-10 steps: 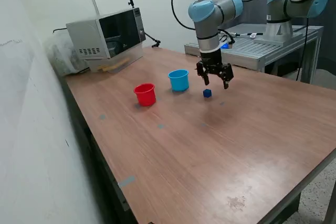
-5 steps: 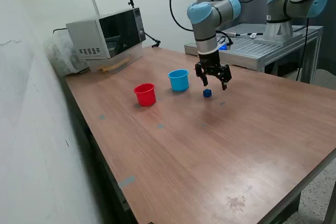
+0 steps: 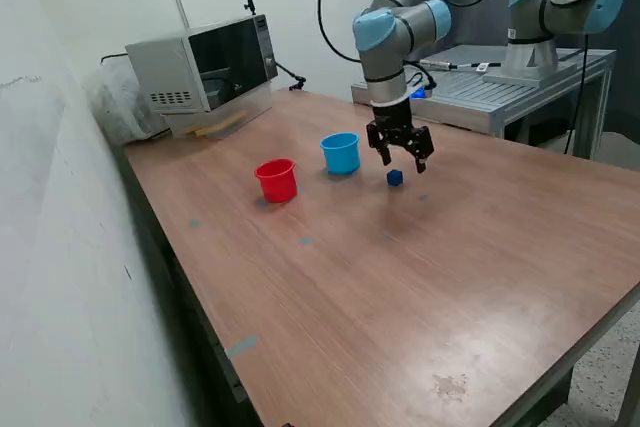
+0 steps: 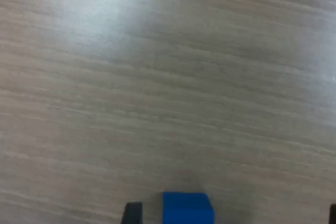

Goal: Place red objects in the red bin, and blue objects in the blue bin.

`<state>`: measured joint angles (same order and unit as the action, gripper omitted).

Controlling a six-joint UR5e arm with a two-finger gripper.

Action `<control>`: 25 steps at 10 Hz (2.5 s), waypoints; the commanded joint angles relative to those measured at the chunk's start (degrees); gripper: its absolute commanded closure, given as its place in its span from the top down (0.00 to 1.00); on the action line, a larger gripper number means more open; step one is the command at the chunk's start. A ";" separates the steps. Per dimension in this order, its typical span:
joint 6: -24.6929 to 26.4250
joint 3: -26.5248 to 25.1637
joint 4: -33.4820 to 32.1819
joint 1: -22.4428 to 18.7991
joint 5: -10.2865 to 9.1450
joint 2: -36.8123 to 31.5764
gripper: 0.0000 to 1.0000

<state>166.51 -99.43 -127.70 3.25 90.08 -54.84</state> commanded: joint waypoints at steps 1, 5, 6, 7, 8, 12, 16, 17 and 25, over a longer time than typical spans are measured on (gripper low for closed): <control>-0.13 0.82 0.00 0.17 0.01 0.70 1.00; -0.13 2.22 0.00 0.26 0.01 1.93 1.00; -0.13 2.31 0.00 0.26 0.01 2.11 1.00; -0.13 2.57 0.00 0.35 0.01 2.20 1.00; -0.13 2.84 0.09 0.52 0.01 2.81 1.00; -0.13 3.19 0.09 0.88 0.36 3.16 1.00; -0.92 3.02 0.17 0.88 0.63 3.16 1.00; -1.01 2.84 0.17 0.88 0.63 3.08 1.00; -1.10 2.58 0.44 0.88 0.89 2.81 0.00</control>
<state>165.43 -96.82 -127.29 4.13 90.93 -51.96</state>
